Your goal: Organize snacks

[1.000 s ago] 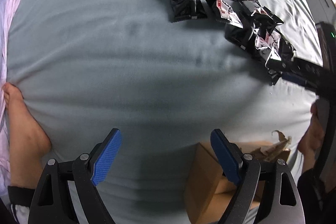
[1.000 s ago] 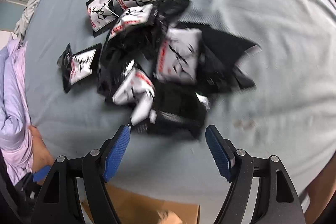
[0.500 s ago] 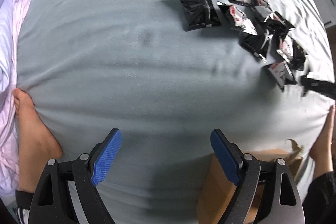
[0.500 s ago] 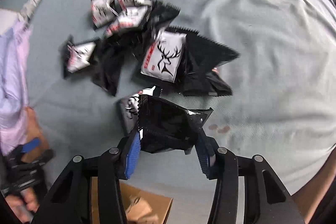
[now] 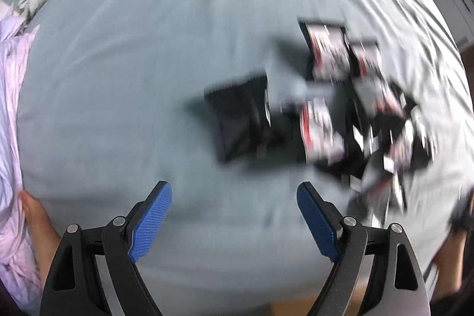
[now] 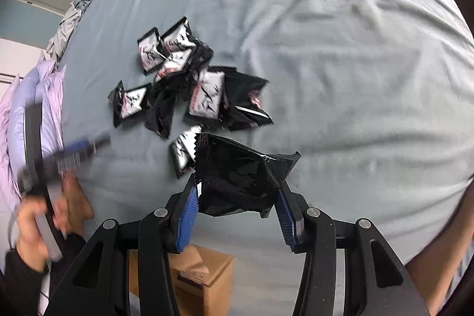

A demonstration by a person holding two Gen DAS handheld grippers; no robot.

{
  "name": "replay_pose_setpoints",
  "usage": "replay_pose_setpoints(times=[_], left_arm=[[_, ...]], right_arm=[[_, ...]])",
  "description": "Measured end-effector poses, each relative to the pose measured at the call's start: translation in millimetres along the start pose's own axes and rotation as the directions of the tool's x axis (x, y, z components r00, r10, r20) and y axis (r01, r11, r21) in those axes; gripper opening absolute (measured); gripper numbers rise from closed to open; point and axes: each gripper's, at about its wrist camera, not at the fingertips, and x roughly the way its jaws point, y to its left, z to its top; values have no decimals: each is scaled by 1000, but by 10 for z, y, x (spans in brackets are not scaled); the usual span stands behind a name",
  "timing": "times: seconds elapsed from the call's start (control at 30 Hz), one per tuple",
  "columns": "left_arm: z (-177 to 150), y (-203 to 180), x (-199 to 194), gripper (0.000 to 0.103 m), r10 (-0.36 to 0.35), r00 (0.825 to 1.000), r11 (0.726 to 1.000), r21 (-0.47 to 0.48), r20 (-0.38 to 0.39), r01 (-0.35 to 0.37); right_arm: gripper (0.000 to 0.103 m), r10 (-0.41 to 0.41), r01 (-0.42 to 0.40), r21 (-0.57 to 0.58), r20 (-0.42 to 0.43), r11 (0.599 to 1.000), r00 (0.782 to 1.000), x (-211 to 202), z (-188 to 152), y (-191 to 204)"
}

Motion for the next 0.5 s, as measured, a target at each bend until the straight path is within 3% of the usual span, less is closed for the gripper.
replay_pose_setpoints(times=[0.17,0.27,0.33,0.37,0.4,0.5], left_arm=[[405,45,280,88,50,999,996,-73,-3,-50],[520,40,557,85,59,995,996,-66,-79,-64],[530,3,608,68,38,995,998,-46,-90,-43],[528,-27,579,49,16,996,999,-38,-83,-19],[527,-72,534,42,16,997,1000,-22,-78,-18],[451,-149,360,41,66,997,997,46,-39,-64]], right_arm=[[47,10,-9,18,-24,1000,1000,-87,-138,-146],[47,17,-16,37,-38,999,999,-61,-178,-244],[47,12,-10,35,-43,999,999,-49,-178,-280],[47,9,-7,32,-43,999,999,-52,-175,-290],[47,4,-2,29,-44,1000,999,-44,-174,-296],[47,-6,7,25,-37,1000,999,-73,-168,-286]])
